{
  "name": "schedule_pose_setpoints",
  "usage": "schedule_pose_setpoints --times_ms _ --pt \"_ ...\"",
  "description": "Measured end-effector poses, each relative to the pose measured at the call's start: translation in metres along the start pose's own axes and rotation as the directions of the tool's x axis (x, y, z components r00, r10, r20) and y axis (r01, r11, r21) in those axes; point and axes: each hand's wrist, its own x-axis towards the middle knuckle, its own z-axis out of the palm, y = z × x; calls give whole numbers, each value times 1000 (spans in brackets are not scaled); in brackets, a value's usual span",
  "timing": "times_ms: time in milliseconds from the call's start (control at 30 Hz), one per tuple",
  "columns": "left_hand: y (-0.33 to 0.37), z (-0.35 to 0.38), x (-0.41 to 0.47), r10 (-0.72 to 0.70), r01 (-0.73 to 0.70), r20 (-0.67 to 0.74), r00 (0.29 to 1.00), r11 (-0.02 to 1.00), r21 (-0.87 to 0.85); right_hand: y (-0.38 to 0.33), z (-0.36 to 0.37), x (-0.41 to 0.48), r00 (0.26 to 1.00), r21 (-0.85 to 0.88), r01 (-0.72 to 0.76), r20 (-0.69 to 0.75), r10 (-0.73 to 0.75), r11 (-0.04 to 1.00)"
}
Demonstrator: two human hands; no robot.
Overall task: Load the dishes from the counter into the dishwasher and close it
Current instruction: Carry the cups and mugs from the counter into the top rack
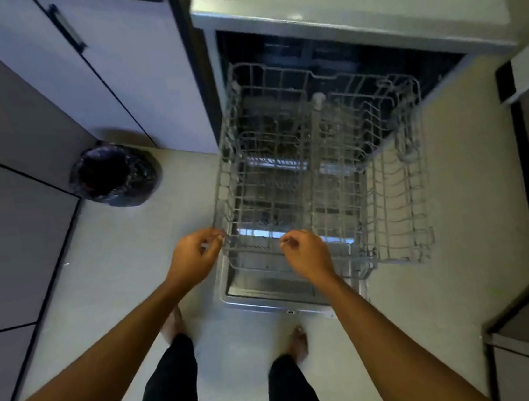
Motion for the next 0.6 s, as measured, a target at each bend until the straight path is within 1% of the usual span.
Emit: schedule_pose_setpoints --times_ms 33,100,133,200,267,300,367,467,533,600 --pt "-6 -17 0 -2 2 -22 1000 1000 0 -19 6 3 999 8 18 30 -18 1000" --pt "-29 -72 1 -13 13 -62 998 1000 -3 -79 34 10 997 30 57 59 -59 998" --pt "-44 -107 2 -25 25 -83 996 1000 6 -116 53 17 995 49 78 59 -81 996" --pt "-68 -155 3 -36 39 -101 994 999 25 -169 79 22 993 114 98 54 -104 989" --pt "-96 -221 2 -60 60 -190 980 998 -5 -239 114 29 983 148 141 95 -156 979" --pt "-114 -257 -1 -80 77 -247 966 997 -21 -277 134 31 975 162 162 123 -183 973" --pt "-137 -311 -6 -85 74 -353 932 996 -45 -329 165 35 956 153 221 162 -245 963" --pt "-174 -404 -27 -125 106 -495 860 992 -65 -422 214 30 903 121 332 245 -352 935" --pt "-188 -444 -36 -122 117 -559 820 992 -46 -463 232 29 868 112 396 279 -411 912" --pt "-202 -482 -43 -117 132 -643 757 991 -25 -506 247 32 829 98 458 313 -464 883"
